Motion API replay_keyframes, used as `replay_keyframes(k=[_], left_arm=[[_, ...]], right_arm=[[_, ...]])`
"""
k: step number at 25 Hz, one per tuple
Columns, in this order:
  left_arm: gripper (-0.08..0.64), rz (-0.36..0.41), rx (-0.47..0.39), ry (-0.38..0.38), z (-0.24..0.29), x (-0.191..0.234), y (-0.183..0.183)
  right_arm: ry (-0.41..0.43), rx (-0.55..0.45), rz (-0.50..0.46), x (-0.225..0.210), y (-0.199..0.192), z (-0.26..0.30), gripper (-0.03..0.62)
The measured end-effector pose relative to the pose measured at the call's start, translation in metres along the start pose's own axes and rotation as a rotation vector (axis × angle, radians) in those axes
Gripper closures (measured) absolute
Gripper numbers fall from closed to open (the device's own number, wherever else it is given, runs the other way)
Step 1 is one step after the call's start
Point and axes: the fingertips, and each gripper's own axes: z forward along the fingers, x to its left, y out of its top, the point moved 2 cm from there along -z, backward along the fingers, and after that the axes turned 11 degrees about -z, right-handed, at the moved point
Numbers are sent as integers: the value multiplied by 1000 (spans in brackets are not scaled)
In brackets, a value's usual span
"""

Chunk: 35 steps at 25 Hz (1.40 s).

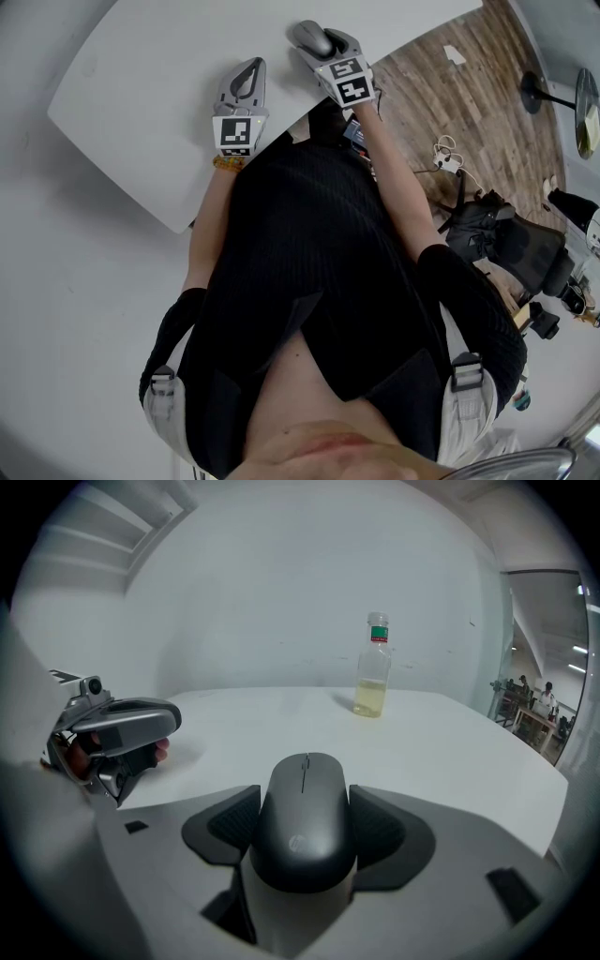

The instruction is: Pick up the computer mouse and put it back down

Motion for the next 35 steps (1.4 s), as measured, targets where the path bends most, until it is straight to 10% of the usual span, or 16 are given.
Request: replay_keyframes(k=[35], left_arm=[[548, 4, 1, 0, 4, -2, 1]], right_arm=[[110, 82, 44, 2, -8, 11, 307]])
